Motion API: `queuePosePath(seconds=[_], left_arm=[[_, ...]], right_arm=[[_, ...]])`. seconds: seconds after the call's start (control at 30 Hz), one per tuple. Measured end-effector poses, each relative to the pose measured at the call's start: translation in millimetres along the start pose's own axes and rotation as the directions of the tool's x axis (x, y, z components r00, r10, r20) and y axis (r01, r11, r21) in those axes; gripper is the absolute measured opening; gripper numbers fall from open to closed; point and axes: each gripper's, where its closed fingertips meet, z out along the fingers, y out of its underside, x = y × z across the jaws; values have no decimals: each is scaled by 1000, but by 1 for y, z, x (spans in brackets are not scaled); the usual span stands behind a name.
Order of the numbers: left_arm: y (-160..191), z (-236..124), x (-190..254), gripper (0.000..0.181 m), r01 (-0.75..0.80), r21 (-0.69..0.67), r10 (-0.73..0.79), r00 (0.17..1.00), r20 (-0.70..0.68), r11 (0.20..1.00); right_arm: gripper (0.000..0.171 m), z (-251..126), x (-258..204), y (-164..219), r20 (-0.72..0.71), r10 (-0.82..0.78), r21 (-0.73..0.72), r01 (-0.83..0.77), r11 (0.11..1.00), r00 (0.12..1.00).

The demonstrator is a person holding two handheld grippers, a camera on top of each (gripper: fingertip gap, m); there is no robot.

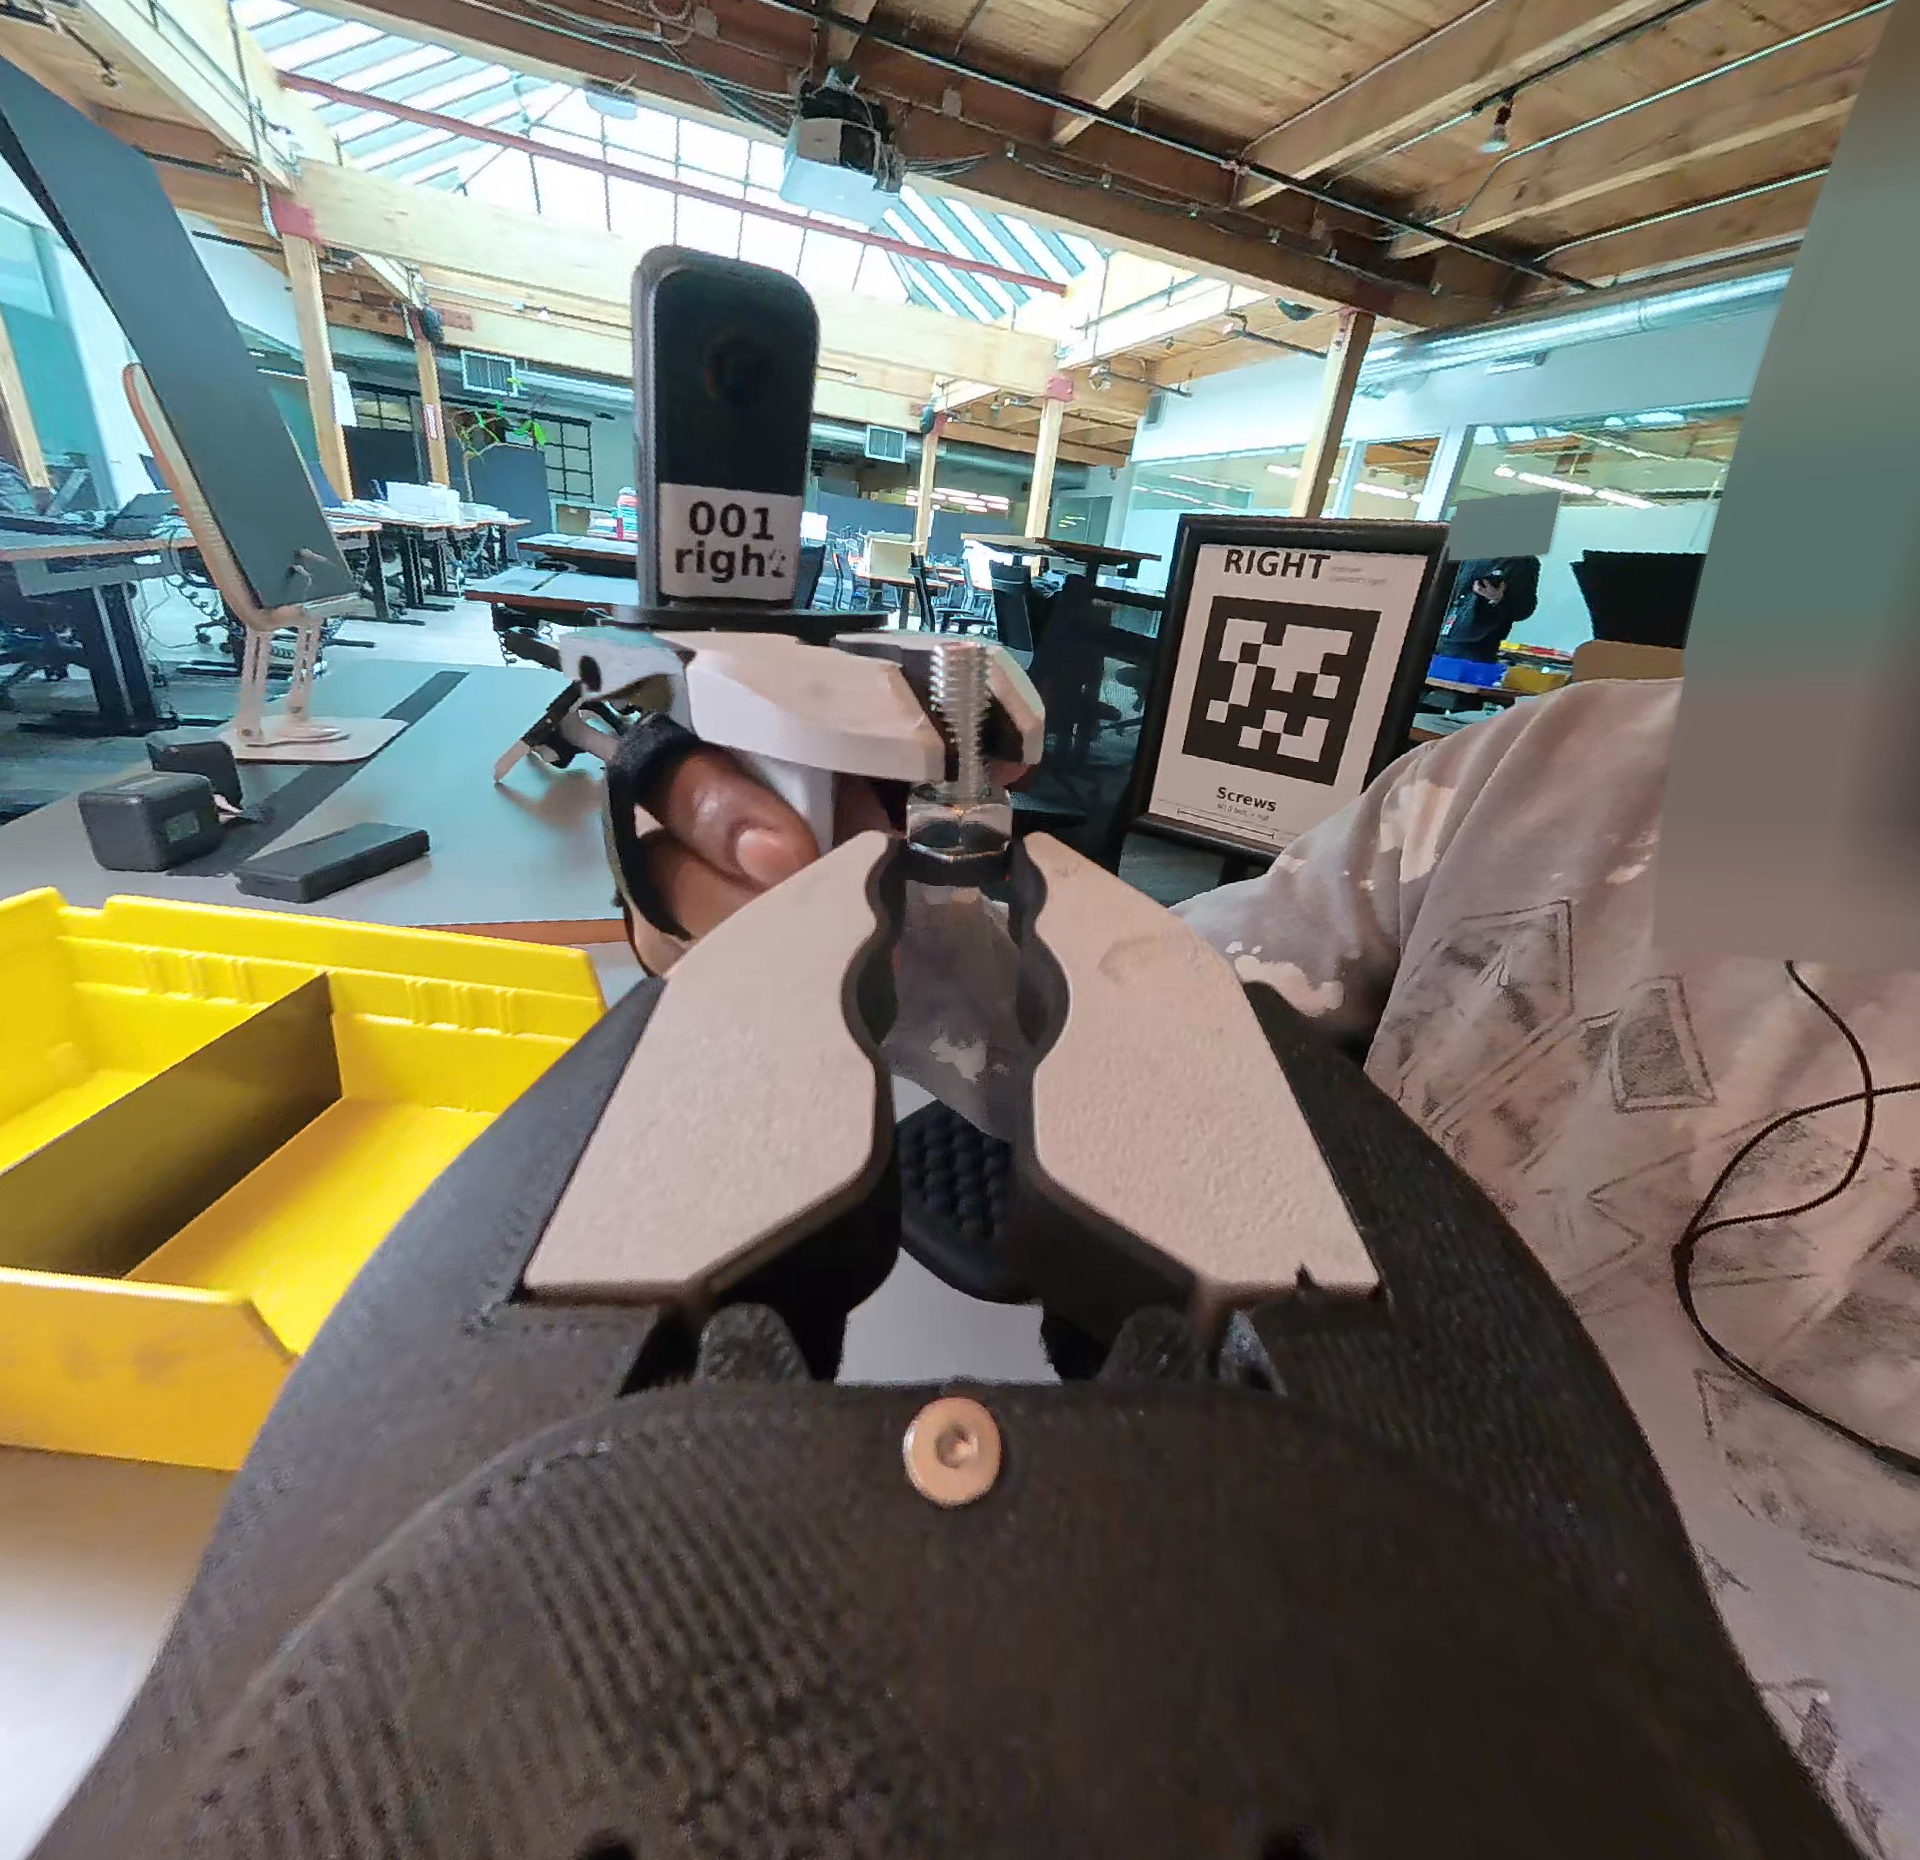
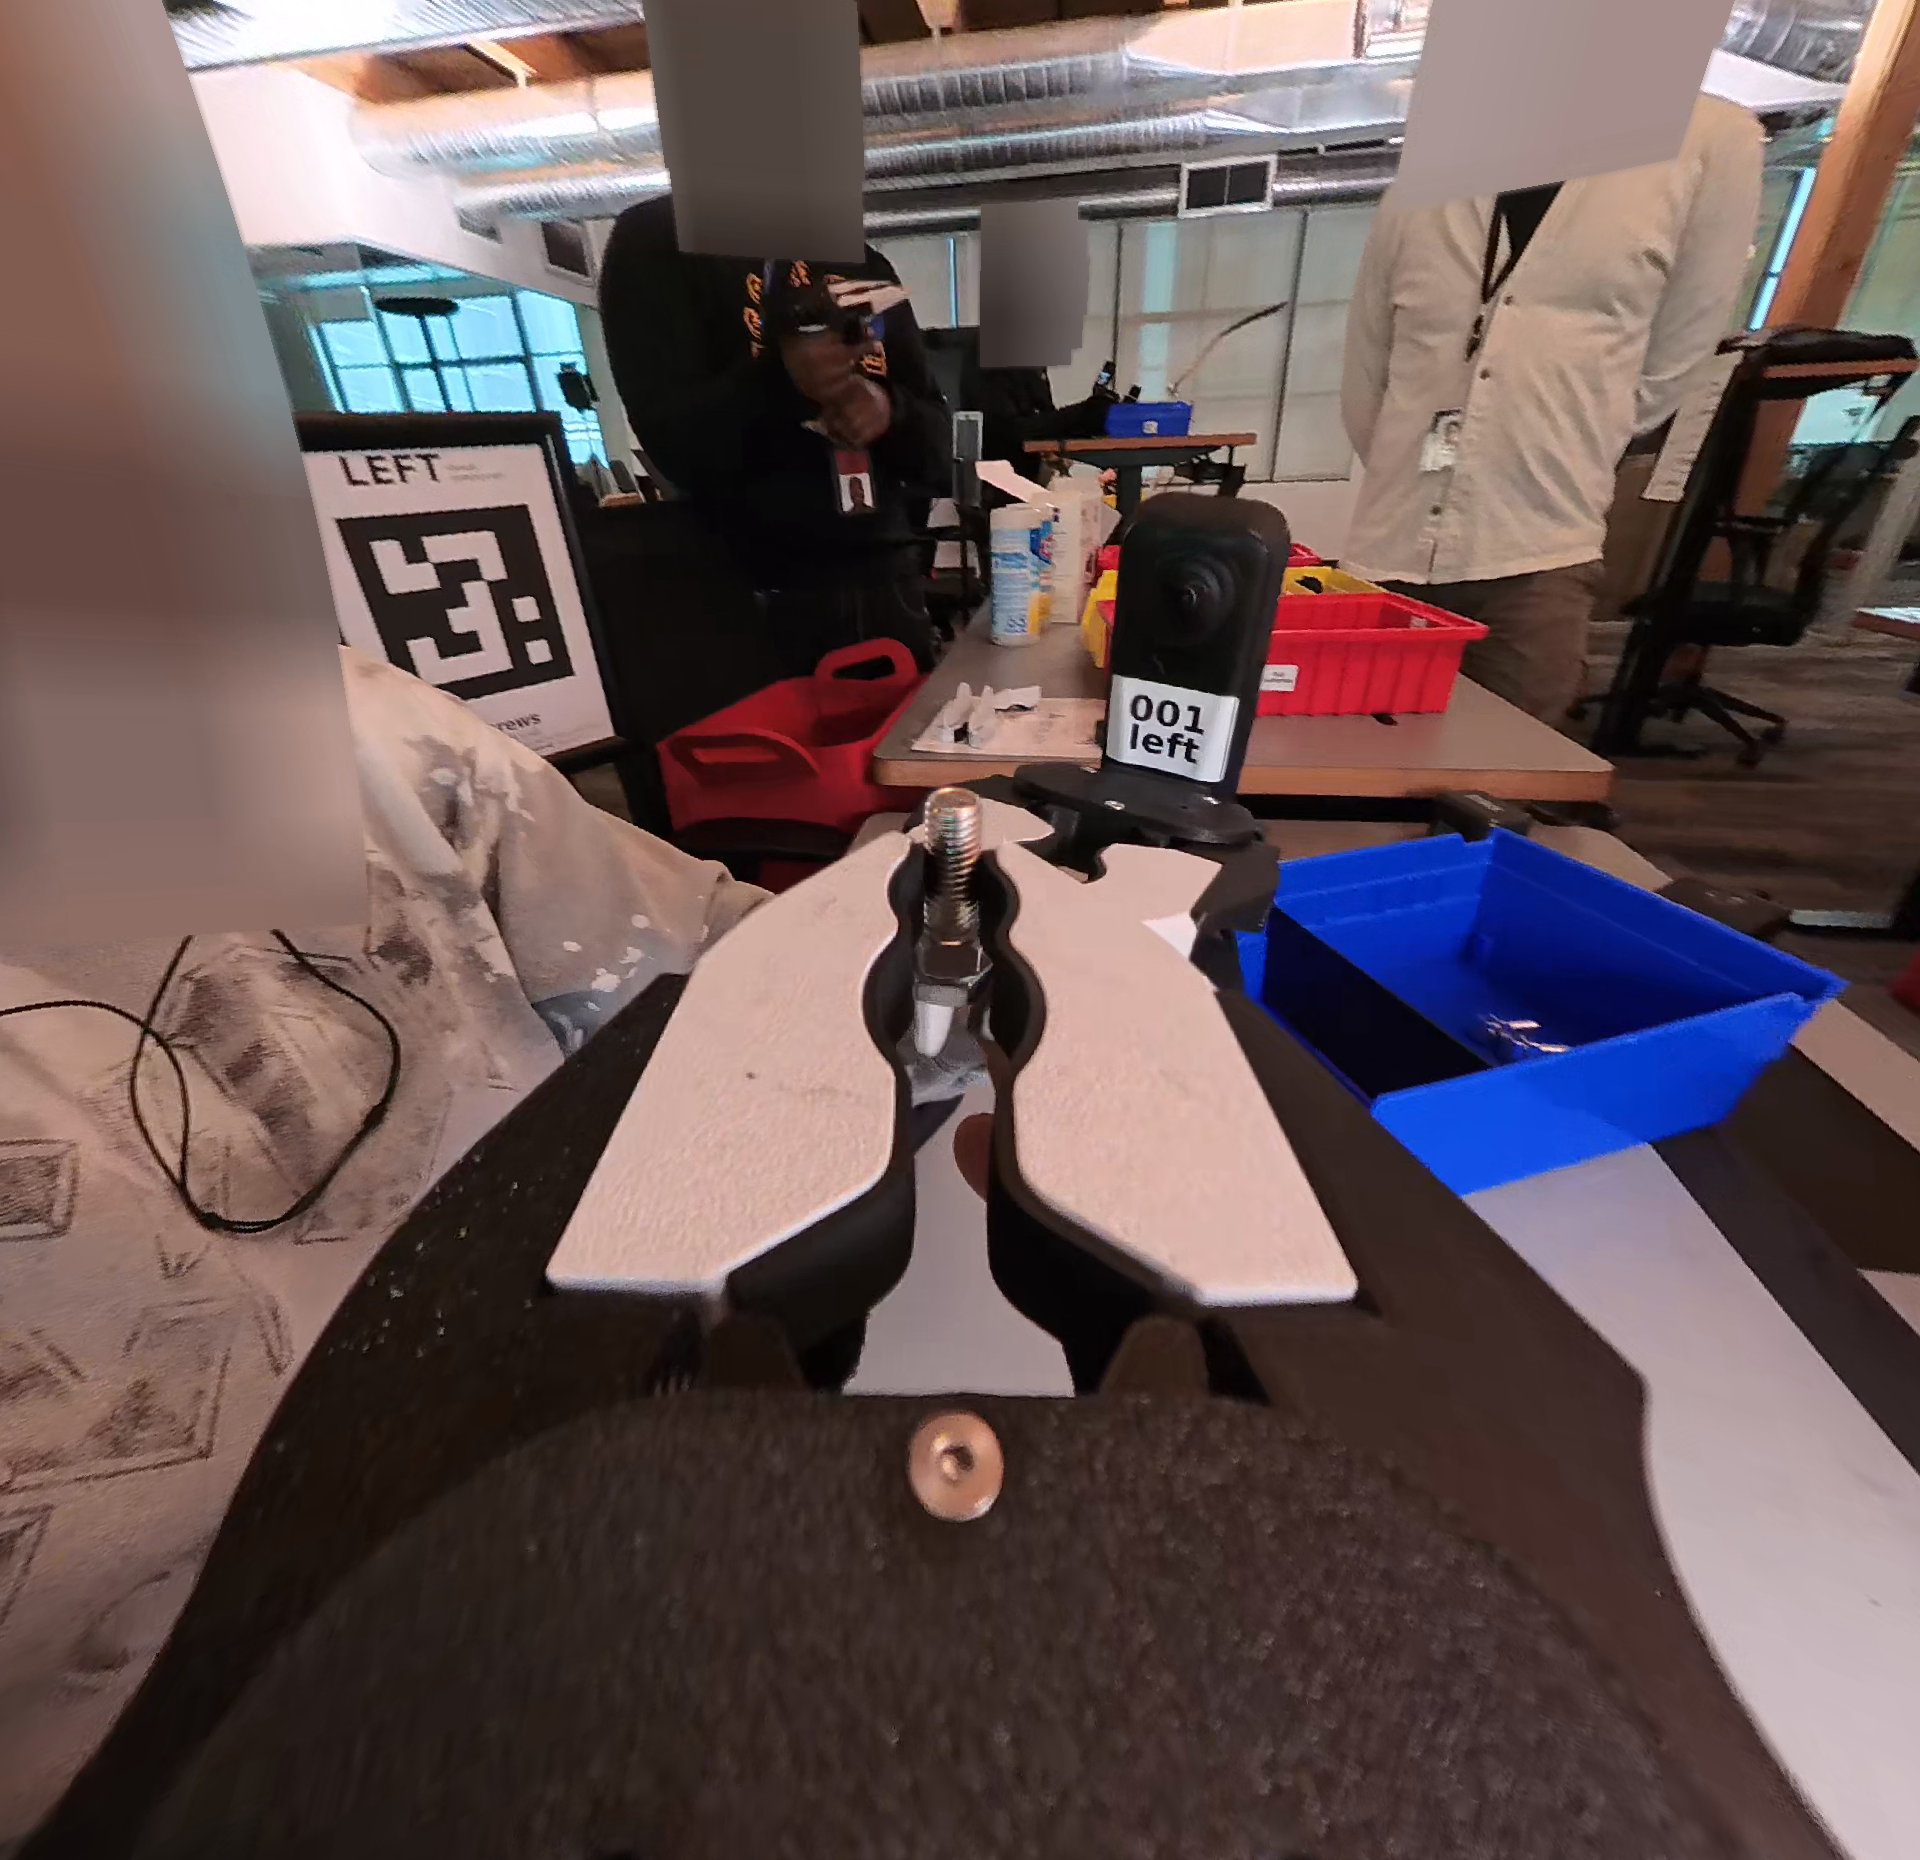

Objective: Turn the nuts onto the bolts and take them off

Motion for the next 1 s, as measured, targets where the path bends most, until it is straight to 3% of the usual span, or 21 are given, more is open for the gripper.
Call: queuePosePath(seconds=[0.23,0.4,0.57,0.73,0.77,0.83,1.0], left_arm=[[0,1,-4,18,-27,-31,28,998,47,999],[-21,-17,-33,18,-97,42,80,952,295,994],[-28,-33,-55,18,-182,0,156,843,515,983],[-28,-29,-53,18,-211,-29,194,826,529,977],[-30,-29,-49,18,-219,-10,194,843,501,976],[-33,-30,-48,18,-207,13,173,852,495,978],[-29,-30,-54,18,-196,7,165,842,514,981]], right_arm=[[9,-2,1,-1,22,4,30,-5,1000,1000],[22,-15,32,-21,-219,-2,136,33,990,976],[34,-12,48,-16,-347,-13,100,51,994,938],[29,-14,63,-6,-386,28,92,8,996,922],[10,-22,71,-7,-425,57,109,-12,994,904],[5,-41,85,-9,-512,50,128,19,992,858],[29,-23,63,-15,-424,10,102,37,994,905]])
